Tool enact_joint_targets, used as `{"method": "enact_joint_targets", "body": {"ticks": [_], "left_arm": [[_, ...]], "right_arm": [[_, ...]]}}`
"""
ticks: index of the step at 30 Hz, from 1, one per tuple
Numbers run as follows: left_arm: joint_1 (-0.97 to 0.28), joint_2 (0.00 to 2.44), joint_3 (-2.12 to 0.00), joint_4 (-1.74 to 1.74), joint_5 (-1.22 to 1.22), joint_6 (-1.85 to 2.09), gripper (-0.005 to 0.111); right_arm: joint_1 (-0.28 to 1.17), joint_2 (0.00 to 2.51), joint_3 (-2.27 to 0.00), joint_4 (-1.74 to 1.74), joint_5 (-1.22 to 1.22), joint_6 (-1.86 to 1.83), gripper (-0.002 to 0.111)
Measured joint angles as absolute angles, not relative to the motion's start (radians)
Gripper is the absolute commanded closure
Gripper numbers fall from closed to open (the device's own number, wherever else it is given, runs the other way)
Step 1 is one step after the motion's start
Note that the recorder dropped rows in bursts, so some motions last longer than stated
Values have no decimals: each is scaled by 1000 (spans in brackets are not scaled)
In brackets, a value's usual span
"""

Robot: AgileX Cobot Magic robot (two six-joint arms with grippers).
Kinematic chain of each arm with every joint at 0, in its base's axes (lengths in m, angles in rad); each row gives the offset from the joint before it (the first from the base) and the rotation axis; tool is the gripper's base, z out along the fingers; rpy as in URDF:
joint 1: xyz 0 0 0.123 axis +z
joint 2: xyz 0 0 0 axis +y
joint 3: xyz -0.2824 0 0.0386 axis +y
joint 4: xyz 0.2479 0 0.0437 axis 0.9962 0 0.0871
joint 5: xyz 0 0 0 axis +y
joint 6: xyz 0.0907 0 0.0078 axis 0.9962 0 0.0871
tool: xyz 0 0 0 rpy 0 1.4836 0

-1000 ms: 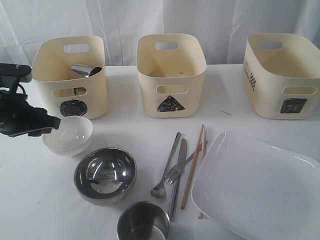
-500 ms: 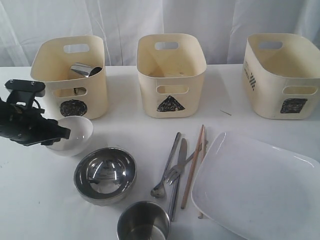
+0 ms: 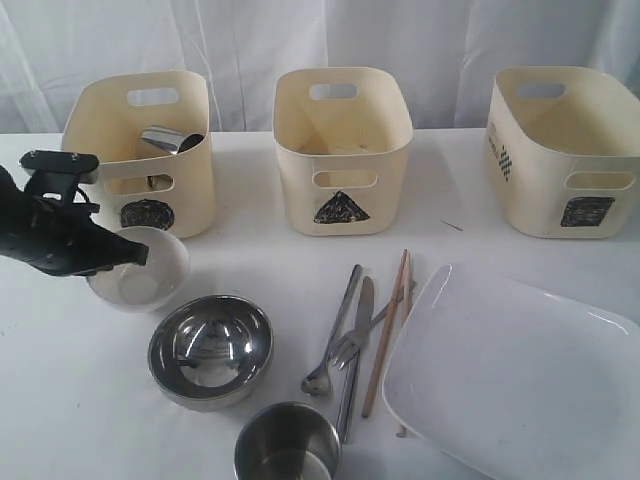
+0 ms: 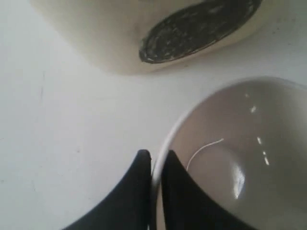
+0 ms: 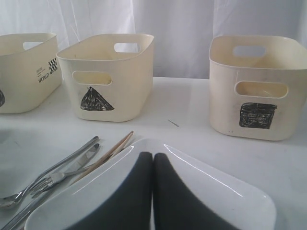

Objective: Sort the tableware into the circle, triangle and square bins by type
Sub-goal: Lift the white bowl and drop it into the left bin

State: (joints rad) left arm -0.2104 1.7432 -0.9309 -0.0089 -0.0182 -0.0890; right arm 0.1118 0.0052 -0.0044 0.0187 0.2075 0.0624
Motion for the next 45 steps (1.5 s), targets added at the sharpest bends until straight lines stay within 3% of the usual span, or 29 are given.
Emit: {"method": "enact_joint_targets", "body": {"ticks": [12,24,45], "left_arm": [[-210,1553,-931,16,231,-21,107],[-210,1285,-981,18,180,53,107],[-106,1893,-1589,18,147,100,107]], "right_arm": [[112,5,-4,19,208,62,108],[112,5,-4,19,208,62,108],[112,5,-4,19,208,62,108]]}}
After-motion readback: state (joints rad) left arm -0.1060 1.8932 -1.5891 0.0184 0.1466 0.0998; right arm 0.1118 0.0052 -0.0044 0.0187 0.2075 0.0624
